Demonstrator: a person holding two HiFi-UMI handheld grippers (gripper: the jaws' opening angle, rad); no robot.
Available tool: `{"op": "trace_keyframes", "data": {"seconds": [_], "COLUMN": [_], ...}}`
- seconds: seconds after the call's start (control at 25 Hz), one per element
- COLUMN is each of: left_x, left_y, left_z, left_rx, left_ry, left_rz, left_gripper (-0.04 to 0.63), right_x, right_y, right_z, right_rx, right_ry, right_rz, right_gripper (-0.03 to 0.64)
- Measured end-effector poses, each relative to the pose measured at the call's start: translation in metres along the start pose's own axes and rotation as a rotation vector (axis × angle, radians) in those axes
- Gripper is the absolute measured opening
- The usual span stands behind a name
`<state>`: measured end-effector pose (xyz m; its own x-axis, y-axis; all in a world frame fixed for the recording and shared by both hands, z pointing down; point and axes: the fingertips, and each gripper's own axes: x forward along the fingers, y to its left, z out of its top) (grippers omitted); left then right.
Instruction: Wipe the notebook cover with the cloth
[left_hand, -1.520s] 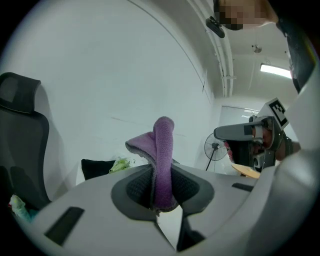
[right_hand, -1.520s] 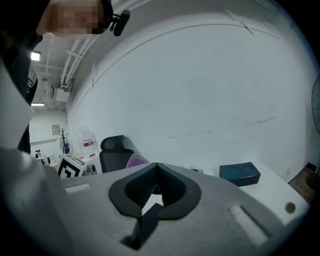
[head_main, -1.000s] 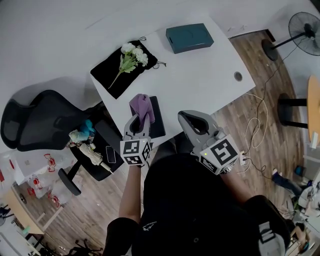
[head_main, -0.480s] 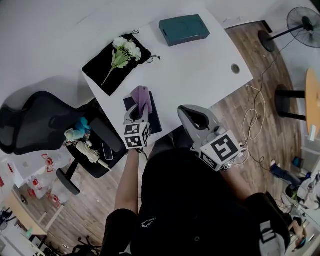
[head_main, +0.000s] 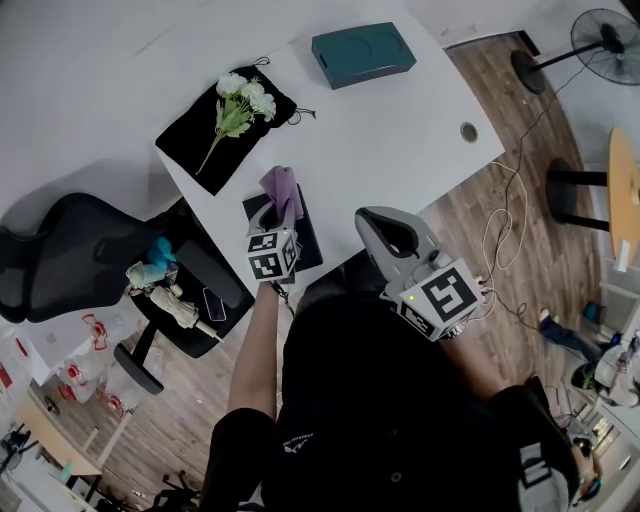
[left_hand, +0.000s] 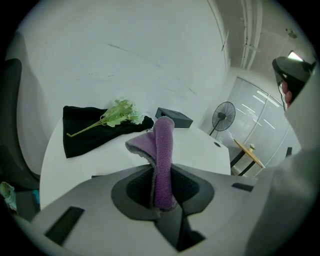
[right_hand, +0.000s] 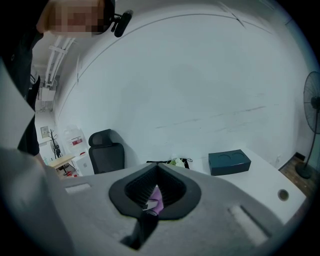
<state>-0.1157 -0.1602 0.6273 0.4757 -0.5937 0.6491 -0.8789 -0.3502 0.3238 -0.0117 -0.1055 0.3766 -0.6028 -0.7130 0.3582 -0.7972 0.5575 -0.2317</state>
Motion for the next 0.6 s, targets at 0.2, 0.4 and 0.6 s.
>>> {"op": "trace_keyframes", "data": {"seconds": [0.2, 0.4, 0.6], "left_x": [0.013, 0.026, 0.031], "left_y": [0.001, 0.002, 0.006], "left_z": [-0.002, -0.008, -0.014], "left_rx": [-0.014, -0.017, -0.013], "left_ry": [0.024, 0.052, 0.077], "left_rz": [-0.006, -0.007, -0.004], "left_gripper": [0.075, 0.075, 0.075], "right_x": [0.004, 0.009, 0.012], "right_y": [-0.005, -0.009, -0.011], "right_z": [0.0, -0.001, -0.001], "right_rx": [0.006, 0.01, 0.017], "right_ry": [0.009, 0.016, 0.022], "right_rz": [-0.015, -0.028, -0.034], "right_gripper": [0.002, 0.002, 0.002]}}
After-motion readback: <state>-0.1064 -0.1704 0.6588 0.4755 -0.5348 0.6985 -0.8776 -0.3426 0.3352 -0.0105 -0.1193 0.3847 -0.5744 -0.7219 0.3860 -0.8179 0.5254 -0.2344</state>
